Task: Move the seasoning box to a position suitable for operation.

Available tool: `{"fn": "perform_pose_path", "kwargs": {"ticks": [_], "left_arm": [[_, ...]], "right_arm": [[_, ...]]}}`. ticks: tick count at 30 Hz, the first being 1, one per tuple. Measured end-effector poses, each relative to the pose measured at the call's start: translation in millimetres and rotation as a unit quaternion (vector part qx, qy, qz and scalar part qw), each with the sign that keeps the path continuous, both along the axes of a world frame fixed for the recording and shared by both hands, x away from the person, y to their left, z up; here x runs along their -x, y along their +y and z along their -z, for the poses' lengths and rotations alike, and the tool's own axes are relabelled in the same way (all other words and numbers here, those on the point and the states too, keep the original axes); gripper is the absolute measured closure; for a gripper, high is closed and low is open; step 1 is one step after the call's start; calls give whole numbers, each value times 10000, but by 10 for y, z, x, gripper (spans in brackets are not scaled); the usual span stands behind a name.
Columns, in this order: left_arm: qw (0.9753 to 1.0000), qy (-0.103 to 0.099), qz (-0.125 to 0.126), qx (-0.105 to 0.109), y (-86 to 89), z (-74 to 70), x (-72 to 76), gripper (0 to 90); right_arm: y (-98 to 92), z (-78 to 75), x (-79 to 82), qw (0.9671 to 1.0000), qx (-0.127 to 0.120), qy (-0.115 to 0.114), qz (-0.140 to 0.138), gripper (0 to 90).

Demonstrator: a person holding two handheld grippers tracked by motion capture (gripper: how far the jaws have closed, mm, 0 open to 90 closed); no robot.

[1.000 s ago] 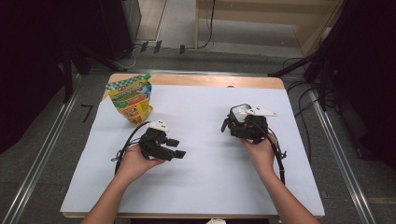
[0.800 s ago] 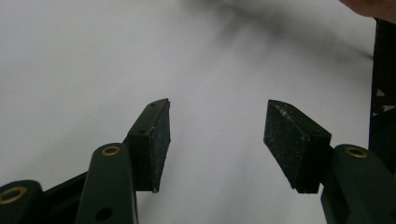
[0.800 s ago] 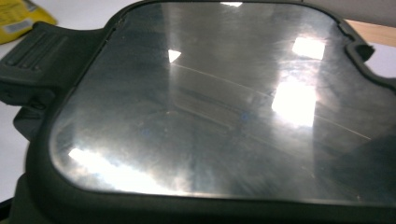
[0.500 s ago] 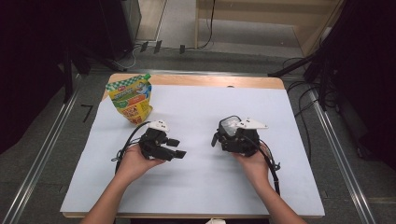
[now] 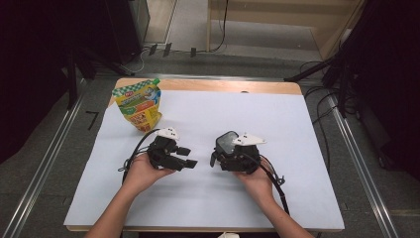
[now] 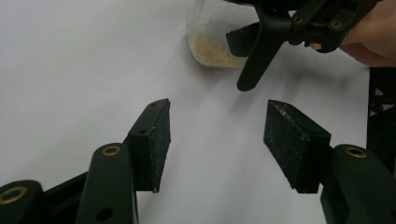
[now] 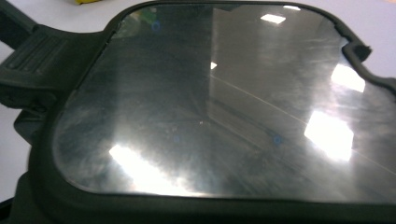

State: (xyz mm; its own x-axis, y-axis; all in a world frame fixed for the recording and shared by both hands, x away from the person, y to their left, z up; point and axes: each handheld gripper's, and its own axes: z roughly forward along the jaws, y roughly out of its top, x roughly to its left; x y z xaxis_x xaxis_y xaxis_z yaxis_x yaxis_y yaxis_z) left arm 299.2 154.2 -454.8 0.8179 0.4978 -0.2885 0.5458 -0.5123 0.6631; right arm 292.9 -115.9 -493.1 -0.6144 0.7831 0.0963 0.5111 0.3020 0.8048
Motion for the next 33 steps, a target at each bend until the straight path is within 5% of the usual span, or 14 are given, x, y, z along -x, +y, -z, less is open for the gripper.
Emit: {"fn": "perform_pose_path", "kwargs": {"ticks": [9,19,33], "left_arm": [[10000,-8,35,-6,-19,3,1,420],[10000,-14,70,-16,-47,4,7,420],[10000,-20,80,4,-45,-2,-1,432]], "right_arm": [[116,80,41,9998,86,35,-177,154],[113,153,120,9994,150,-226,-205,150],[8,67,205,9993,201,146,-278,145]]}}
